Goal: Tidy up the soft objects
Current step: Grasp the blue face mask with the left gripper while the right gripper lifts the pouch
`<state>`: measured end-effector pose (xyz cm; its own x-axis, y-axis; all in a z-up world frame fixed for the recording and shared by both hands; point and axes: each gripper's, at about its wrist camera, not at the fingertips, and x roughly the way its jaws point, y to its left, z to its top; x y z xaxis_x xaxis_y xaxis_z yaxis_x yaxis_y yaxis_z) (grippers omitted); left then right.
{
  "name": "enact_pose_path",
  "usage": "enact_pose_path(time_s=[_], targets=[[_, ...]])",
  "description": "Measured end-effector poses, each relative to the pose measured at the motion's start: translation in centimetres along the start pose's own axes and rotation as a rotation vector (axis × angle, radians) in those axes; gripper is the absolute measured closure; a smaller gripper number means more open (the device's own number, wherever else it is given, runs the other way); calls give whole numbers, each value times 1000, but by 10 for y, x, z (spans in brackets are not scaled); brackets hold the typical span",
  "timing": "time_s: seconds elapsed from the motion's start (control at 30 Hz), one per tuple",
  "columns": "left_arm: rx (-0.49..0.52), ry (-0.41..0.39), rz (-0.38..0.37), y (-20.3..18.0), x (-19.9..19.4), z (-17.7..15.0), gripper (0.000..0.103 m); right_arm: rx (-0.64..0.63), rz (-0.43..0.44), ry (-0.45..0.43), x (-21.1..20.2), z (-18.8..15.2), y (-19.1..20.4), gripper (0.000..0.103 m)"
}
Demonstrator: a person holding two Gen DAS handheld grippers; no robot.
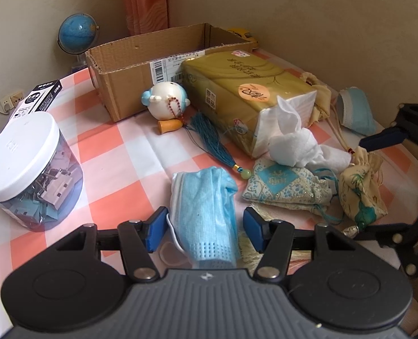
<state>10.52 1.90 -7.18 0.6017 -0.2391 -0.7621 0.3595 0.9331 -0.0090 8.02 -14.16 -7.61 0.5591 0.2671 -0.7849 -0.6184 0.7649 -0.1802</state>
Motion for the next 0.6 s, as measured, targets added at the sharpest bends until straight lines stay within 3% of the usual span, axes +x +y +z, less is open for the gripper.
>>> enact_pose_path(time_s=[0.17,0.23,0.33,0.6], targets=[[4,3,-3,1,0,1,46,-9,-19,19,1,2,7,16],[12,3,3,0,-2,2,57,2,-43,34,0,4,8,19],[23,8,-5,1,-4,3,64,34,-93,62,-4,8,8,24],[46,3,-14,1,-17,5,67,126,-141,102,-27,20,7,26]])
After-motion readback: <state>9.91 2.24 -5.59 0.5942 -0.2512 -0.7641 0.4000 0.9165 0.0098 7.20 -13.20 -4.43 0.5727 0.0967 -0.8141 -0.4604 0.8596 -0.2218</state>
